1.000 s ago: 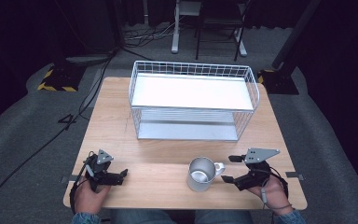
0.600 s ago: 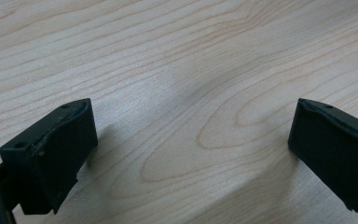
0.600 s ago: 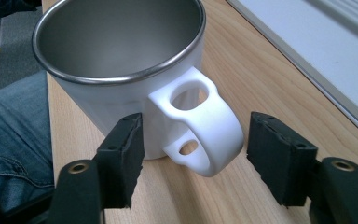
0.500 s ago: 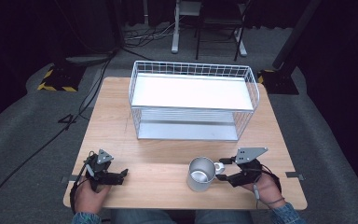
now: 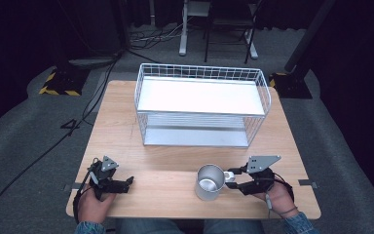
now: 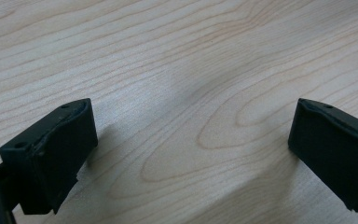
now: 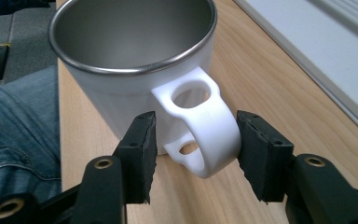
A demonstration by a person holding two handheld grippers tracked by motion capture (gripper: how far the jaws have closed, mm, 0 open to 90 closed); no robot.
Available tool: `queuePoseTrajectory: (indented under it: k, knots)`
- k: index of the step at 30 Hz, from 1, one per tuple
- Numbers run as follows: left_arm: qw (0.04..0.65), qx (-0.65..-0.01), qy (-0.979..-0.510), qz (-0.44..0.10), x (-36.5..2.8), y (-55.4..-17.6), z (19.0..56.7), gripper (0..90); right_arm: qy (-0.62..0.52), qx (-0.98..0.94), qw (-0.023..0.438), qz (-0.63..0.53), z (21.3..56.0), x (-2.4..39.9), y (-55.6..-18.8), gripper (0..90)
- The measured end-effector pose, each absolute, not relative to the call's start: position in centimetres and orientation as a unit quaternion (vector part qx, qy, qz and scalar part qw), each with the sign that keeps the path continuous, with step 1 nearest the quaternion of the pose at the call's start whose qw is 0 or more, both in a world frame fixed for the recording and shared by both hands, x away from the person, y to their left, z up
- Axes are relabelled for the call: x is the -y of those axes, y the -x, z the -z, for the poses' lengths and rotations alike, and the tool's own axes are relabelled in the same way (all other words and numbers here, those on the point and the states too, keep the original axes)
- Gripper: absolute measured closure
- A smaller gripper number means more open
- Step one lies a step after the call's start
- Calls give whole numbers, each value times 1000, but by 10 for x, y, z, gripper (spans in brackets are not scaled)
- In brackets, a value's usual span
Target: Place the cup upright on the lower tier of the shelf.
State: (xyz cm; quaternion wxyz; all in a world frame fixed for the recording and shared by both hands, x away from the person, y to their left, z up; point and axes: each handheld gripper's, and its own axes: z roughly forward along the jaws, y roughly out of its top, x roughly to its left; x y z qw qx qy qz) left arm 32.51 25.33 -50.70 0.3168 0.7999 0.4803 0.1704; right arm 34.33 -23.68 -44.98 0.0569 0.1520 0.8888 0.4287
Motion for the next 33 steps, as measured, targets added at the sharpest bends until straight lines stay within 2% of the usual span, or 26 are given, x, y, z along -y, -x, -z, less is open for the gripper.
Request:
queuePoseTrajectory:
  k: [5, 11, 13, 15, 33]
  knots:
    - [317, -480, -800, -170, -253, -325, 507, 14, -151, -891, 44, -427, 449, 238, -336, 506]
    - [317, -480, -800, -170, -253, -325, 507, 14, -141, -897, 37, -418, 450, 236, -329, 613]
    - [316, -480, -800, -170, -253, -325, 507, 14, -139, -899, 41, -413, 450, 234, -328, 687]
    - [317, -480, -800, -171, -253, -325, 507, 14, -132, -901, 49, -411, 448, 232, -325, 705]
    - [317, -480, -800, -170, -253, -325, 507, 14, -136, -880, 84, -448, 436, 228, -319, 722]
